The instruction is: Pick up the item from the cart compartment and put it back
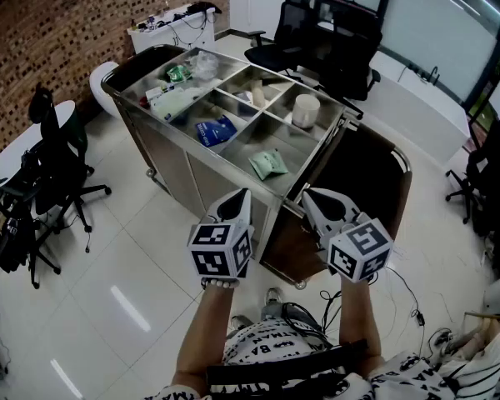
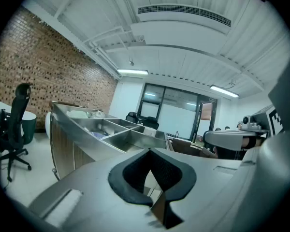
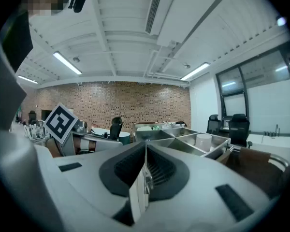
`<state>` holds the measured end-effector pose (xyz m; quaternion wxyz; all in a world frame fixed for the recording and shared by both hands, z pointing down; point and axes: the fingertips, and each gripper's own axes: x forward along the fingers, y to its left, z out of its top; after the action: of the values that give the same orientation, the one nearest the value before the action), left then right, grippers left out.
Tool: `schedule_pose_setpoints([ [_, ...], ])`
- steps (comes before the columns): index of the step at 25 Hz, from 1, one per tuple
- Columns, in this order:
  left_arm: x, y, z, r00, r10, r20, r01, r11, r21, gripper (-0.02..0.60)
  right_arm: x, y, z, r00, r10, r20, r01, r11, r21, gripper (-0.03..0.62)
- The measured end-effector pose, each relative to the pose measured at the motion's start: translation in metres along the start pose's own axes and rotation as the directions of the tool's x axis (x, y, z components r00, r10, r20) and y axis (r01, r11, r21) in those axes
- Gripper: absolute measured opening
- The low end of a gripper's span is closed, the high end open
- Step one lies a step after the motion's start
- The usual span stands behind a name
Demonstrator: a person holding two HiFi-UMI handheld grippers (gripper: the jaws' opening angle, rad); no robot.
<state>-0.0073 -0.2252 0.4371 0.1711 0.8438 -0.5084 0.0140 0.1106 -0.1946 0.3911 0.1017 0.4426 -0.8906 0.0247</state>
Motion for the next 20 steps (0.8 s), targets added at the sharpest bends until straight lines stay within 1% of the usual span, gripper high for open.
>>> schedule_pose_setpoints([
  [1,0.001,-0.002,0.002,1.0,-0.002,0.003,0.002,1.0,0.002,0.001,0.004,0.0,0.001,1.0,0.014,-0.009,-0.014,1.0,-0.006,0.026],
  [2,0.003,-0.004,0.004,1.0,-0.005,0.007,0.005,1.0,0.004,0.002,0.008,0.0,0.003,0.999,0.028,-0.019,-0.028,0.999,-0.016,0.066],
  [3,0.004,-0.005,0.006,1.0,-0.007,0.009,0.007,1.0,0.006,0.001,0.012,0.0,0.004,0.999,0.042,-0.034,-0.043,0.999,-0.031,0.089],
  [4,0.004,-0.006,0.007,1.0,-0.009,0.01,0.009,1.0,0.007,0.002,0.018,-0.001,0.005,0.997,0.056,-0.056,-0.059,0.997,-0.051,0.091],
  [5,0.004,-0.006,0.008,1.0,-0.009,0.01,0.009,1.0,0.009,0.002,0.024,-0.001,0.006,0.994,0.071,-0.088,-0.078,0.994,-0.075,0.119],
  [6,0.005,-0.005,0.01,1.0,-0.008,0.011,0.008,1.0,0.011,0.002,0.03,-0.002,0.008,0.988,0.087,-0.124,-0.1,0.99,-0.102,0.214],
  [7,0.005,-0.002,0.013,1.0,-0.005,0.014,0.005,1.0,0.012,0.002,0.037,-0.003,0.01,0.982,0.101,-0.157,-0.122,0.984,-0.131,0.271],
  [10,0.008,0.007,0.024,1.0,0.007,0.027,-0.007,1.0,0.014,0.002,0.06,-0.006,0.025,0.964,0.127,-0.234,-0.18,0.958,-0.221,0.282],
  [11,0.009,0.01,0.027,1.0,0.01,0.029,-0.01,1.0,0.015,0.002,0.069,-0.008,0.029,0.956,0.132,-0.26,-0.199,0.948,-0.248,0.302],
  [12,0.012,0.013,0.03,0.999,0.012,0.03,-0.013,1.0,0.018,0.002,0.077,-0.01,0.032,0.948,0.135,-0.289,-0.216,0.938,-0.271,0.305],
  [13,0.014,0.014,0.033,0.999,0.015,0.03,-0.016,1.0,0.021,0.002,0.086,-0.013,0.034,0.938,0.138,-0.319,-0.234,0.928,-0.288,0.337],
  [15,0.018,0.017,0.04,0.999,0.02,0.034,-0.022,0.999,0.031,0.002,0.103,-0.021,0.037,0.915,0.142,-0.377,-0.269,0.912,-0.309,0.339],
  [17,0.022,0.018,0.047,0.999,0.024,0.037,-0.025,0.999,0.042,0.001,0.12,-0.031,0.036,0.885,0.148,-0.441,-0.309,0.896,-0.319,0.339],
  [18,0.024,0.018,0.049,0.999,0.023,0.036,-0.024,0.999,0.044,0.002,0.128,-0.035,0.032,0.865,0.151,-0.479,-0.333,0.887,-0.321,0.337],
  [20,0.027,0.018,0.051,0.999,0.021,0.033,-0.023,0.999,0.043,0.002,0.143,-0.043,0.017,0.815,0.149,-0.56,-0.376,0.871,-0.315,0.339],
])
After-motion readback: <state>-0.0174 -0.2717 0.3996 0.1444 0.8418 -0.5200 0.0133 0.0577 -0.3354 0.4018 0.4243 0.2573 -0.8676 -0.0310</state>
